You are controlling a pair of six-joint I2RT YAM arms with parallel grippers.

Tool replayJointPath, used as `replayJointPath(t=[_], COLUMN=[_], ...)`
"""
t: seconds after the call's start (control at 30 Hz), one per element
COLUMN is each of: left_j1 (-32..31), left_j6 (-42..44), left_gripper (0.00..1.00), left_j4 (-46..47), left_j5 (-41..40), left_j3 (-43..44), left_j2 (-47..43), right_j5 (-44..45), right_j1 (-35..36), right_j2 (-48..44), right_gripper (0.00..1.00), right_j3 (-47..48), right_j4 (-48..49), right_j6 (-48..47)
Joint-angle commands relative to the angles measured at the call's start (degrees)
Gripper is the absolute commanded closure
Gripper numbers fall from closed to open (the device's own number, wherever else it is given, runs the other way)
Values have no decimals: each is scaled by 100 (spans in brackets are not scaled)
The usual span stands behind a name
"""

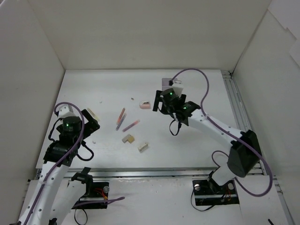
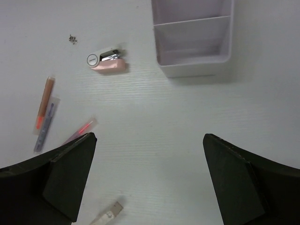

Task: Sort the stationery into containers
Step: Pick up the pen from the center of the board.

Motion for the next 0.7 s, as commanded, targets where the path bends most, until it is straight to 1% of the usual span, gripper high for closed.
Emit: replayJointPath(t=[0.0, 0.03, 0.13, 0.27, 0.33, 0.4, 0.43, 0.5, 0.6, 0.67], left_j1=[-34, -34, -34, -34, -34, -34, -34, -34, -34, -34], left_j6=[-196, -231, -249, -372, -372, -372, -329, -329, -285, -276], left_gripper=[0, 0, 0, 0, 0, 0, 0, 0, 0, 0], left_j4=[228, 202, 70, -10, 51, 148, 175, 175, 157, 140], left_j5=[141, 141, 80, -61, 44, 219, 272, 299, 300, 299], left_j3=[-120, -164, -217, -331, -419, -516, -542, -595, -604, -613], left_j2=[44, 61, 18, -123, -219, -290, -334, -360, -404, -422], right_j5=[27, -26, -289, -395, -351, -483, -544, -536, -536, -527], right_j1=[269, 304, 515, 796, 858, 893, 902, 964, 1008, 1008], right_j2=[788, 1173, 1833, 2476, 2800, 3021, 3179, 3338, 3584, 3751], right_gripper=[5, 5, 5, 6, 6, 10, 13, 17, 22, 27], right_j3=[687, 967, 1416, 1813, 2023, 2147, 2278, 2393, 2596, 2780], right_j4=[161, 152, 117, 64, 46, 38, 46, 37, -15, -164], right_j6=[779, 851, 1036, 1475, 1791, 2115, 2187, 2353, 2460, 2530])
